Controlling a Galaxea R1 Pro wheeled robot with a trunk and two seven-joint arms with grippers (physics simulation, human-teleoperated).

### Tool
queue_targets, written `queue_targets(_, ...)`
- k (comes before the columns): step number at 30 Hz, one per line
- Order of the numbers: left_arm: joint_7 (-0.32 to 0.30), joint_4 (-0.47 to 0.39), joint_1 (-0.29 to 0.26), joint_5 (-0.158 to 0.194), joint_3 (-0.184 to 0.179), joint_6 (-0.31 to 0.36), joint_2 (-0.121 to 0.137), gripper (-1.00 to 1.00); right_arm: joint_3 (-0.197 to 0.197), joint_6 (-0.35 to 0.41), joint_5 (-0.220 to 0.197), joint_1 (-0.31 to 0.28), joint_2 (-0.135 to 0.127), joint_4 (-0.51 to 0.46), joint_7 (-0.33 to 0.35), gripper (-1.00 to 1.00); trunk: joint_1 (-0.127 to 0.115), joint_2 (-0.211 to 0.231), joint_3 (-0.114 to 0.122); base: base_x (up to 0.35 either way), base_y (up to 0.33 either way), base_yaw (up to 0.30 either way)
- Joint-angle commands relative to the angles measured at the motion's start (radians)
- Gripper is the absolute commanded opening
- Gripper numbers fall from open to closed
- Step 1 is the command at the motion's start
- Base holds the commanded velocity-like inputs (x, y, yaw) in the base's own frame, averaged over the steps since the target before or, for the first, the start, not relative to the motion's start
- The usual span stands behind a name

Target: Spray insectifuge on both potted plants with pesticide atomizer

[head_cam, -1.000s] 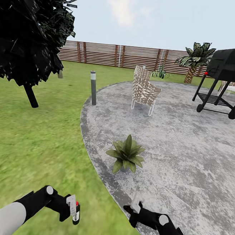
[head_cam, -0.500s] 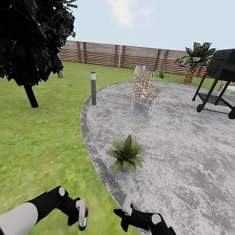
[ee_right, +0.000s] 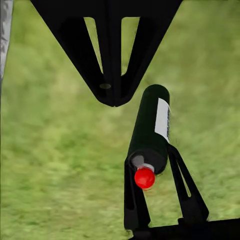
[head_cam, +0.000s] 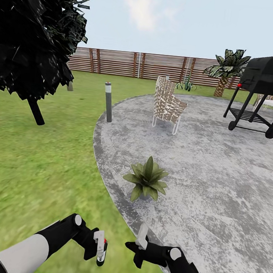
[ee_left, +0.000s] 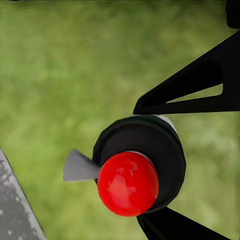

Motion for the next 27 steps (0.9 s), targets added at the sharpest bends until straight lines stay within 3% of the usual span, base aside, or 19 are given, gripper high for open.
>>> queue_targets(1, -0.003, -0.003, 0.001, -0.002, -0.002, 0.003, 0.001, -1.00, -0.008, -0.003, 0.007, -0.001, 0.008, -0.001, 0.006, -1.00, 0.000, 0.000, -0.001, 0.000, 0.000, 0.000)
queue_targets(6, -0.004, -0.004, 0.001, -0.001, -0.001, 0.002, -0.003, -1.00, -0.008, -0.003, 0.007, -0.001, 0.015, -0.002, 0.006, -1.00, 0.000, 0.000, -0.001, 0.000, 0.000, 0.000)
queue_targets(15, -0.004, -0.003, 0.001, -0.002, -0.002, 0.001, -0.049, -1.00, -0.008, -0.003, 0.007, -0.001, 0.026, -0.002, 0.005, -1.00, 0.000, 0.000, -0.001, 0.000, 0.000, 0.000)
queue_targets(27, -0.010, -0.003, 0.003, 0.003, -0.002, -0.012, -0.062, -1.00, -0.008, -0.003, 0.008, -0.001, 0.026, 0.000, 0.005, -1.00, 0.000, 0.000, -0.001, 0.000, 0.000, 0.000)
